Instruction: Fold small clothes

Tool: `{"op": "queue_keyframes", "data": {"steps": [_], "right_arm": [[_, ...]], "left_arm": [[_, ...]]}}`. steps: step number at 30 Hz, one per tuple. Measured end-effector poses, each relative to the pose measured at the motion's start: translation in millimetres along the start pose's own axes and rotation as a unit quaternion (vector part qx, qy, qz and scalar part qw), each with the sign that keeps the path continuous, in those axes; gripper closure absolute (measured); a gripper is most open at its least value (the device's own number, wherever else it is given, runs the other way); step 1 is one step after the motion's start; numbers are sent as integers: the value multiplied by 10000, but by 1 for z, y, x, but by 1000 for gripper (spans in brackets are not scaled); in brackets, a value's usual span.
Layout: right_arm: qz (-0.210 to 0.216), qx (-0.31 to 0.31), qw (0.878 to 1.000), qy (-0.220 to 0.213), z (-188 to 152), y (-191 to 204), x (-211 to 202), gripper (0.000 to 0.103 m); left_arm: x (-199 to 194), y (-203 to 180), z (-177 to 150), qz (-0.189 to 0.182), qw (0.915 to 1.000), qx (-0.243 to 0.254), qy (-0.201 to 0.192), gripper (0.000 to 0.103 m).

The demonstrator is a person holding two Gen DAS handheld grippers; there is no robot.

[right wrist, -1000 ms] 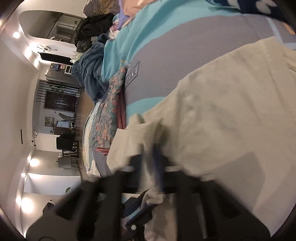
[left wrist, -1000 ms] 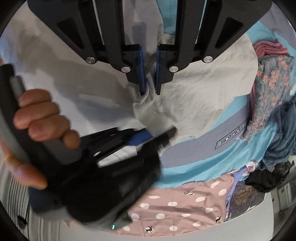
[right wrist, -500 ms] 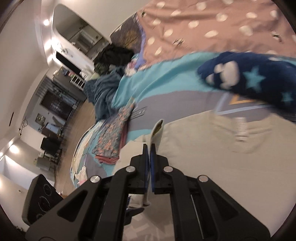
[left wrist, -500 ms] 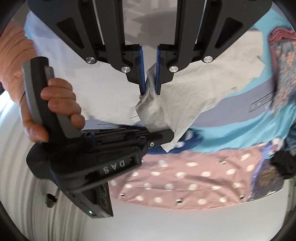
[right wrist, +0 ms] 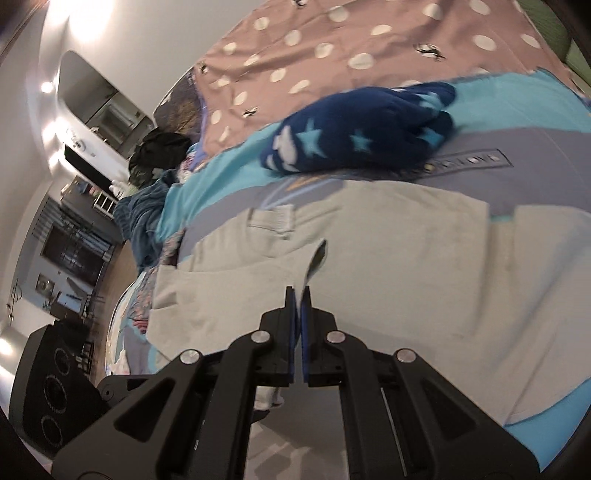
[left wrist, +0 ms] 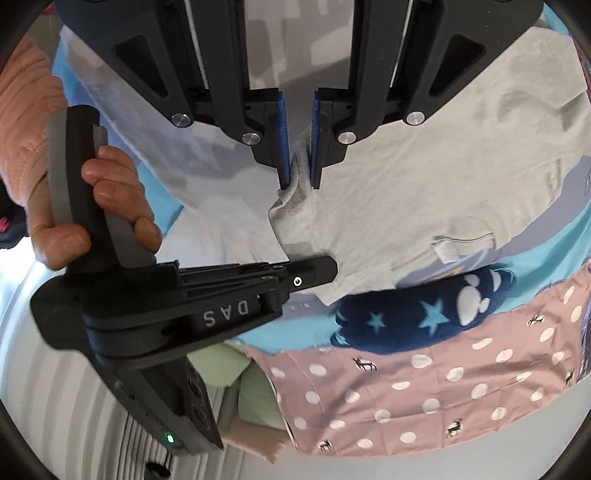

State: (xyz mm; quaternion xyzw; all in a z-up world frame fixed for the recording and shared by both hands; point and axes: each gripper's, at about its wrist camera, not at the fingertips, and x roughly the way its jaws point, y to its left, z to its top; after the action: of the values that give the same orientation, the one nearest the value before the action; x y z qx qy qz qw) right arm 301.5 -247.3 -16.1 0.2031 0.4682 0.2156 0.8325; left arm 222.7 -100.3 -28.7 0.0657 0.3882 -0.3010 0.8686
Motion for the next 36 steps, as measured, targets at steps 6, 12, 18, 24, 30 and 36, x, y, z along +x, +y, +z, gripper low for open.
{"op": "queue_keyframes", "data": {"steps": [6, 12, 18, 24, 30, 36], "right_arm": [[28, 107, 9999, -114, 0, -12, 2, 100], [-268, 94, 9987, -432, 5, -20, -9, 100], [-769, 369, 9958, -329, 4, -48, -5, 94], [-1205, 470, 9895, -642, 6, -44, -20, 61], [-750, -1139, 9904, -216, 27, 81, 26, 59], [-323, -2705, 9601, 632, 20, 226, 132, 57]], "left_arm": [[13, -7, -1, -8, 9997, -139, 181, 92], [-14, 11, -14, 120, 9992, -381, -20, 67], [-64, 53, -49, 804, 9934, -733, -372, 55], [-124, 131, -114, 1971, 9664, -1592, -436, 48], [-150, 198, -154, 1612, 9484, -2656, -641, 48], [-120, 221, -161, 992, 9478, -2983, -534, 49]]}}
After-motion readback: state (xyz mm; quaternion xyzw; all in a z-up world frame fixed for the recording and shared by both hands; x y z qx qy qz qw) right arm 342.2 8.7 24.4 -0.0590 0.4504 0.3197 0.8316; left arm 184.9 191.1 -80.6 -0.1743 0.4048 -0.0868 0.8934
